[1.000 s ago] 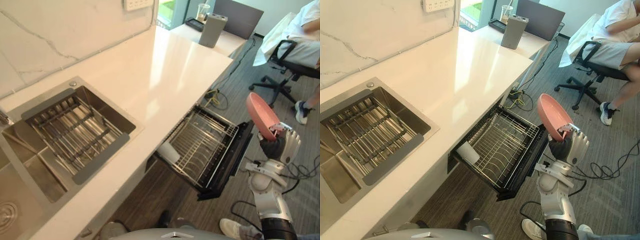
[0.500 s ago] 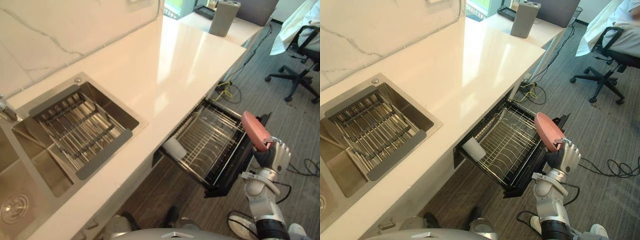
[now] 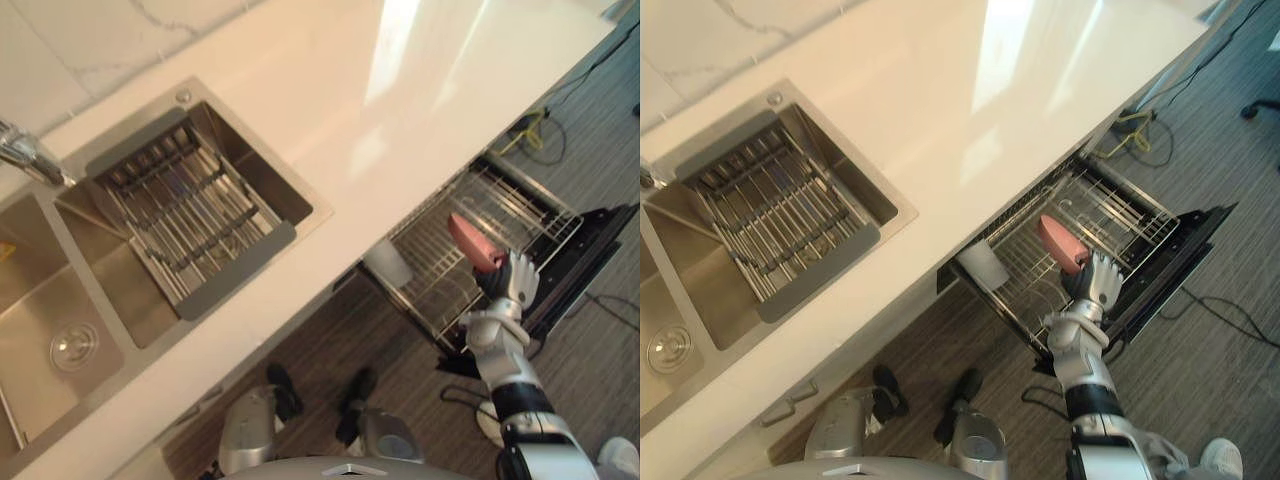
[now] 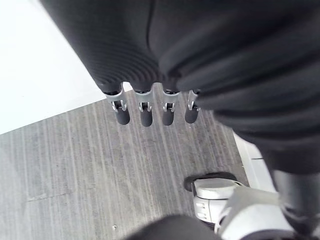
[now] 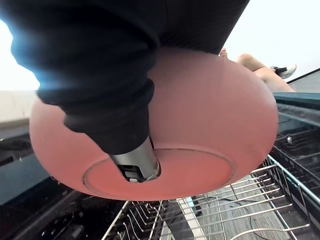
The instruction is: Walk over to the sink, pick up the cup, carry it to the dishwasher, place the cup inside the dishwasher, then close the dishwasher door
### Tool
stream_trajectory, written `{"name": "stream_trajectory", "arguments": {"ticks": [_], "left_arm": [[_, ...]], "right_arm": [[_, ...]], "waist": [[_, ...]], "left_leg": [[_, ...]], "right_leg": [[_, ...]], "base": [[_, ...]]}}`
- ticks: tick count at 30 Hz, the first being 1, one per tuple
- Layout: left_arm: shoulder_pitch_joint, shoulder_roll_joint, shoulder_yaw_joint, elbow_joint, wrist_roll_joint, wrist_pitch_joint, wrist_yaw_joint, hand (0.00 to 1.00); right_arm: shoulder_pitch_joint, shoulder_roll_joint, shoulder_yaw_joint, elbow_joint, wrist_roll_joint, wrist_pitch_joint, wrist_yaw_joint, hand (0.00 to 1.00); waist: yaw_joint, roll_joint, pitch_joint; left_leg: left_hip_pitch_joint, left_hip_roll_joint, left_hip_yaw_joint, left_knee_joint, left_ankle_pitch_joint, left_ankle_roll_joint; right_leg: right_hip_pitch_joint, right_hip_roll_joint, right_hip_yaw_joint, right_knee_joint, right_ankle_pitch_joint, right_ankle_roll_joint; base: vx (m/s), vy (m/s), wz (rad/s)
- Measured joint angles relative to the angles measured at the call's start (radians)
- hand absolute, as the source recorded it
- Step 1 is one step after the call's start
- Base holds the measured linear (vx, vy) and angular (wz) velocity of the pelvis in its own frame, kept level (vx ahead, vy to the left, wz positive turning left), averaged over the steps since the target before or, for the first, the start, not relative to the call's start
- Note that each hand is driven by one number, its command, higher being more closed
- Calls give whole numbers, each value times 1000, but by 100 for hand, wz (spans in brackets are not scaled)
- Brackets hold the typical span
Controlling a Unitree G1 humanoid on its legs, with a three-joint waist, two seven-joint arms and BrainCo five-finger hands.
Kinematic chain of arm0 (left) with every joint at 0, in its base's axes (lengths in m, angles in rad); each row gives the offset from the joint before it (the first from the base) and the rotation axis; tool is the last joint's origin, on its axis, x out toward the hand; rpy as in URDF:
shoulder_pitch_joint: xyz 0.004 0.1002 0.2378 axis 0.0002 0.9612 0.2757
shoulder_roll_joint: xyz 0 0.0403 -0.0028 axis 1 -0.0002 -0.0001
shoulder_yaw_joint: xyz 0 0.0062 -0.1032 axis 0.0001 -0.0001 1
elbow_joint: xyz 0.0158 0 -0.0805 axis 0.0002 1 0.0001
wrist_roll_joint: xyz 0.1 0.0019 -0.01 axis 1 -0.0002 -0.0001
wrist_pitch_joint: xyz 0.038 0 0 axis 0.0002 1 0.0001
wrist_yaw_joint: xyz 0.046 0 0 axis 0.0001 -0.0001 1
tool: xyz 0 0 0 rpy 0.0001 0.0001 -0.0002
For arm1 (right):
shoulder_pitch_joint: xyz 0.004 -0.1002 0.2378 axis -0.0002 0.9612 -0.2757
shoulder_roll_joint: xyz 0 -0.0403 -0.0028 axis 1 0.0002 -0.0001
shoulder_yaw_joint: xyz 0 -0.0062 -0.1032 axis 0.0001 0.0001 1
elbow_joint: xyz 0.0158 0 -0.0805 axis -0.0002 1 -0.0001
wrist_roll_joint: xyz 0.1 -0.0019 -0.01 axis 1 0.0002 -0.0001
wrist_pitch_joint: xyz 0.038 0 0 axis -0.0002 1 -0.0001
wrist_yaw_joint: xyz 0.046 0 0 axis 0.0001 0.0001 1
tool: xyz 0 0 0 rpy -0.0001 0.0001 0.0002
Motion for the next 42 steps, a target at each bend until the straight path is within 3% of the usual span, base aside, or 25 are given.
{"name": "stream_trajectory", "arguments": {"ticks": [6, 9, 11, 15, 16, 20, 24, 28, 33, 35, 38, 42], "left_arm": [[-54, 5, 1, -1, -29, 1, -6, 0], [-88, 24, -2, 0, -32, 27, -75, 0], [-109, 35, -23, 12, -54, 70, -110, 0], [-153, 36, -62, 41, -111, 81, -121, 0], [-163, 38, -69, 45, -119, 79, -132, 0], [-174, 44, -99, 57, -152, 81, -148, 0], [-180, 47, -134, 71, -173, 91, -183, 0], [-184, 47, -145, 88, -197, 125, -218, 0], [-191, 46, -135, 102, -194, 137, -216, 0], [-191, 46, -128, 105, -182, 147, -216, 0], [-191, 43, -96, 97, -62, 170, -227, 0], [-181, 46, -52, 85, 12, 188, -199, 0]], "right_arm": [[-184, -86, 57, 104, 114, 67, 2, 100], [-272, -135, 88, 160, 145, 107, 6, 100], [-333, -176, 94, 218, 156, 144, 25, 100], [-412, -244, 129, 313, 218, 224, 63, 100], [-418, -249, 129, 325, 228, 238, 82, 0], [-436, -250, 131, 359, 231, 259, 140, 0], [-438, -254, 131, 363, 294, 259, 146, 0], [-436, -242, 129, 367, 471, 202, 263, 0], [-431, -220, 128, 309, 504, 160, 357, 0], [-419, -221, 120, 235, 504, 146, 370, 0], [-369, -221, 71, 84, 505, 112, 377, 0], [-273, -221, -31, -42, 507, 96, 391, 0]], "waist": [[11, 5, 58], [21, 14, 65], [27, 28, 74], [30, 61, 91], [36, 66, 94], [35, 77, 99], [35, 78, 99], [33, 79, 99], [25, 79, 99], [16, 78, 100], [-3, 66, 107], [-29, 34, 116]], "left_leg": [[-53, -35, -28, -41, 39, 24], [-87, -55, -28, -69, 59, 36], [-109, -75, -28, -98, 74, 41], [-168, -107, -30, -127, 98, 43], [-177, -115, -59, -127, 105, 51], [-198, -133, -124, -129, 109, 55], [-209, -139, -134, -137, 116, 53], [-208, -143, -137, -139, 118, 50], [-183, -142, -136, -139, 123, 53], [-152, -143, -135, -144, 122, 52], [-101, -144, -135, -158, 116, 42], [-28, -141, -135, -167, 110, 34]], "right_leg": [[-69, -22, -3, 0, 28, -7], [-114, -33, 1, 0, 39, -11], [-149, -46, 2, 0, 52, -11], [-219, -67, 5, 0, 84, -12], [-231, -71, 10, 0, 91, -8], [-255, -80, 28, 7, 104, -4], [-273, -84, 33, 7, 105, -12], [-271, -87, 33, 7, 109, -15], [-245, -86, 34, 7, 113, -14], [-219, -86, 36, 7, 110, -14], [-174, -84, 36, 7, 103, -9], [-103, -80, 35, 7, 91, -3]], "base": [[-67, 113, 5], [-66, 103, 0], [-57, 127, 5], [-3, 107, 4], [33, 60, -9], [48, 39, -10], [9, 40, -1], [-14, 53, 1], [-7, 42, -1], [-14, 48, -4], [-26, 46, -5], [-13, 36, -3]]}}
